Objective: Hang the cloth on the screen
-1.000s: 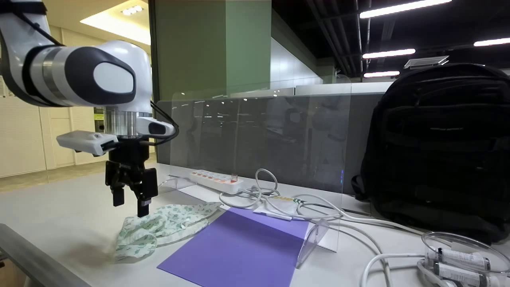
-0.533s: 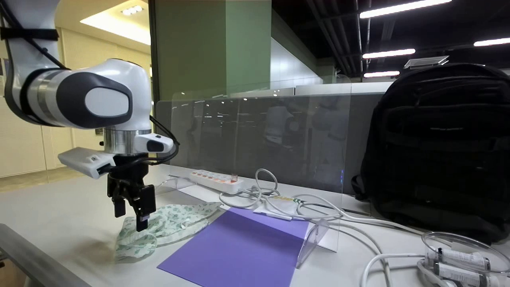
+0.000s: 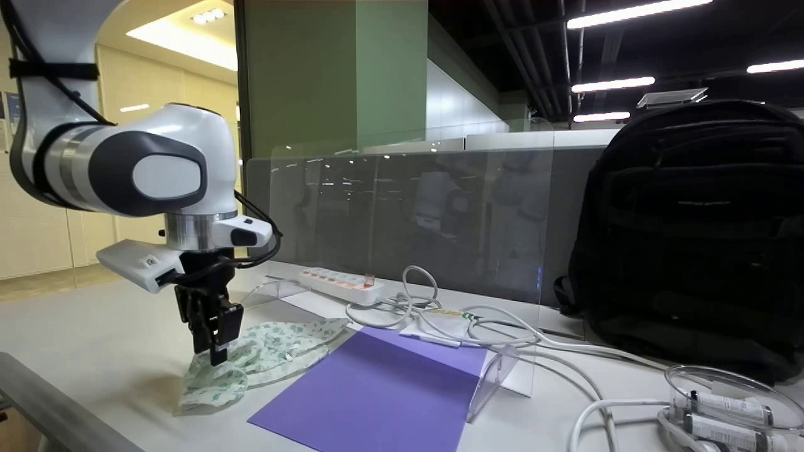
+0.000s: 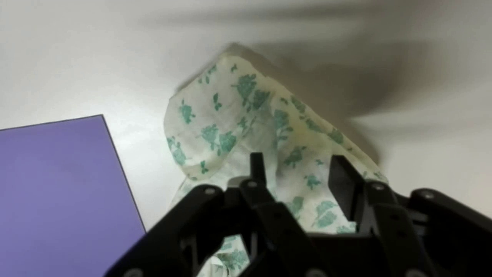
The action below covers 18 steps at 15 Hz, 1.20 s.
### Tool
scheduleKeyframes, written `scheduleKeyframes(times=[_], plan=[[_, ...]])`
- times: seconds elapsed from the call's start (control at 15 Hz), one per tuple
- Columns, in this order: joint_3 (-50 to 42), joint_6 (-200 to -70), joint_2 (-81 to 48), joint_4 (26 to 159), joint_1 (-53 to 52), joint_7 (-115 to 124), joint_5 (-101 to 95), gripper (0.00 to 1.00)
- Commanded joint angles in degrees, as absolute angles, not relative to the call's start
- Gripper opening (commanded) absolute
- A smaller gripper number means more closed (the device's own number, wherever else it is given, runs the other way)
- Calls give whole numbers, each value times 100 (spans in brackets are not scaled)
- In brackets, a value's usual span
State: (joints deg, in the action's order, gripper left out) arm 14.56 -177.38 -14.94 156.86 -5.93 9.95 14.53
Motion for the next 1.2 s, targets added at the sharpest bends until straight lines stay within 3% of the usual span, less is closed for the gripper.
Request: scheduleKeyframes(times=[0.0,0.13,0.27,0.73,1.13], plan=[[1629,-17884,-1614,15587,-415,1033,1500,18],[1678,-17938,-1633,15591,-359,1041,1485,4],[1764,-17990,-1661,15589,-269,1049,1493,0],[1491,-17663,-781,15560,-427,1163,1395,0],[1548,-16222,641,14929,-320,776,2028,0]])
